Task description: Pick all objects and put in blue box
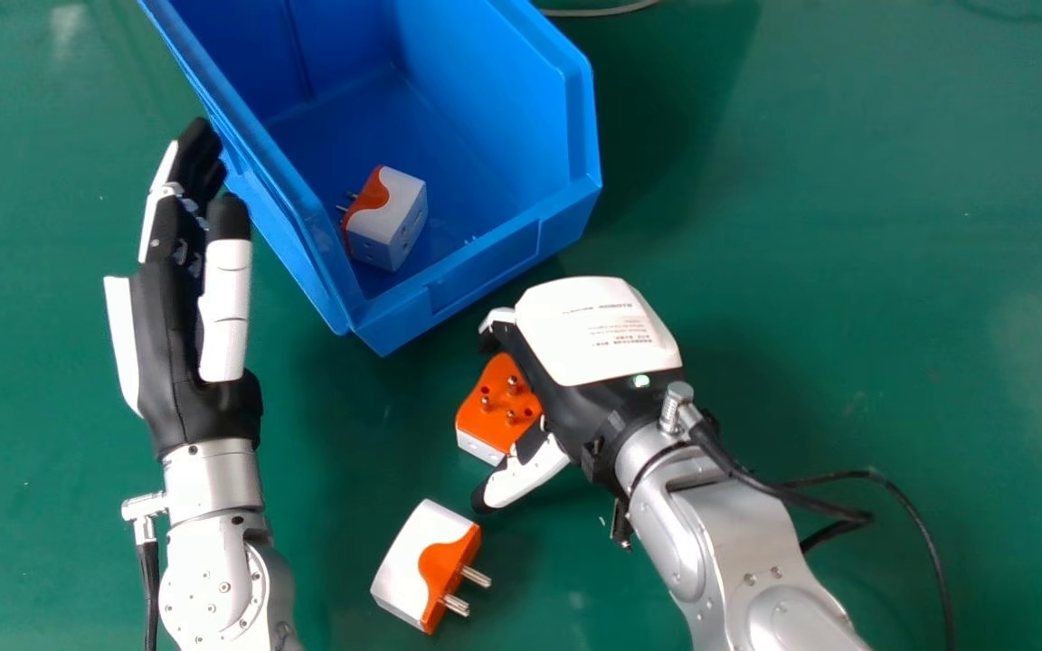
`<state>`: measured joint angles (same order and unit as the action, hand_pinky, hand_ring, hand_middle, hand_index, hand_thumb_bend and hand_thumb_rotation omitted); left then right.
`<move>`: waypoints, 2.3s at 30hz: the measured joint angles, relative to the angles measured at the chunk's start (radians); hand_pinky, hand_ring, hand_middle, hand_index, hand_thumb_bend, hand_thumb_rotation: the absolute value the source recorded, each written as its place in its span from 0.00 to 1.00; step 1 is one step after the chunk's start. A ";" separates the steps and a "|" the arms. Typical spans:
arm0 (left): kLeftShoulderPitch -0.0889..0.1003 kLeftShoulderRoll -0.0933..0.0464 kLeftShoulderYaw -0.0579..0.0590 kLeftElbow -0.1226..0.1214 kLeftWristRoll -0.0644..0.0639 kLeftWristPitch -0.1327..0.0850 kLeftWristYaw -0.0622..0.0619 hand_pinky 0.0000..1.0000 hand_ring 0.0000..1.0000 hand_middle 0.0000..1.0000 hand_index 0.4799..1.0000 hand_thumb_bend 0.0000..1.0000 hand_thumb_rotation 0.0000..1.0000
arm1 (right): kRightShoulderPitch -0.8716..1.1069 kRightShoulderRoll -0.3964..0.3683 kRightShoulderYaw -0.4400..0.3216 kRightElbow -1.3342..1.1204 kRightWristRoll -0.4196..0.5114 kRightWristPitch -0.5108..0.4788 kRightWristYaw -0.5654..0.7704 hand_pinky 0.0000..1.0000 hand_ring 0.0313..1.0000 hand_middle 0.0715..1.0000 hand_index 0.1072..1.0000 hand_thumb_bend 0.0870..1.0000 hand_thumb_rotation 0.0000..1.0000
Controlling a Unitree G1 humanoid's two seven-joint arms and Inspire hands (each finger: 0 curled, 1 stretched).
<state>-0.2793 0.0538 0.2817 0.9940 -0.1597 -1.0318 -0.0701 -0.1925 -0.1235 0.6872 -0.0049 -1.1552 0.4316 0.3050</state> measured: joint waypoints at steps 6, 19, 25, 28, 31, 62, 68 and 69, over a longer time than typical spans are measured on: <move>0.000 0.001 -0.001 0.000 0.001 0.000 0.000 0.92 0.93 0.91 0.75 0.82 0.80 | 0.023 -0.034 0.005 -0.085 -0.031 0.022 0.116 0.39 0.46 0.52 0.63 0.85 0.29; 0.000 0.002 -0.001 -0.002 0.000 0.000 -0.003 0.92 0.93 0.91 0.75 0.81 0.80 | 0.068 -0.044 0.008 -0.150 -0.075 0.038 0.200 0.39 0.42 0.48 0.63 0.81 0.29; 0.001 0.002 -0.001 -0.002 0.001 0.000 -0.007 0.92 0.93 0.91 0.75 0.81 0.80 | 0.081 -0.040 0.005 -0.144 -0.070 0.033 0.166 0.40 0.44 0.49 0.62 0.81 0.29; 0.001 0.002 -0.001 -0.002 0.001 0.000 -0.007 0.92 0.93 0.91 0.75 0.81 0.80 | 0.087 -0.040 -0.001 -0.125 -0.058 0.013 0.119 0.40 0.43 0.49 0.62 0.81 0.27; 0.001 0.002 -0.001 -0.002 0.001 0.000 -0.005 0.92 0.93 0.91 0.75 0.81 0.80 | 0.087 -0.040 -0.008 -0.104 -0.030 -0.013 0.074 0.40 0.43 0.50 0.62 0.82 0.26; 0.000 0.001 -0.001 0.002 0.001 -0.002 0.003 0.92 0.93 0.91 0.75 0.79 0.79 | 0.036 -0.041 -0.009 0.023 0.080 -0.155 -0.090 0.46 0.49 0.58 0.64 0.57 0.00; 0.000 0.000 -0.001 0.002 0.001 -0.002 0.002 0.92 0.93 0.91 0.75 0.79 0.79 | 0.036 -0.043 -0.006 0.024 0.083 -0.159 -0.098 0.45 0.49 0.57 0.65 0.58 0.00; 0.000 0.000 -0.001 0.002 0.001 -0.002 0.002 0.92 0.93 0.91 0.75 0.79 0.79 | 0.036 -0.044 -0.006 0.024 0.082 -0.159 -0.101 0.45 0.49 0.57 0.65 0.58 0.00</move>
<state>-0.2789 0.0540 0.2803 0.9963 -0.1583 -1.0343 -0.0677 -0.1561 -0.1673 0.6816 0.0189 -1.0729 0.2724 0.2039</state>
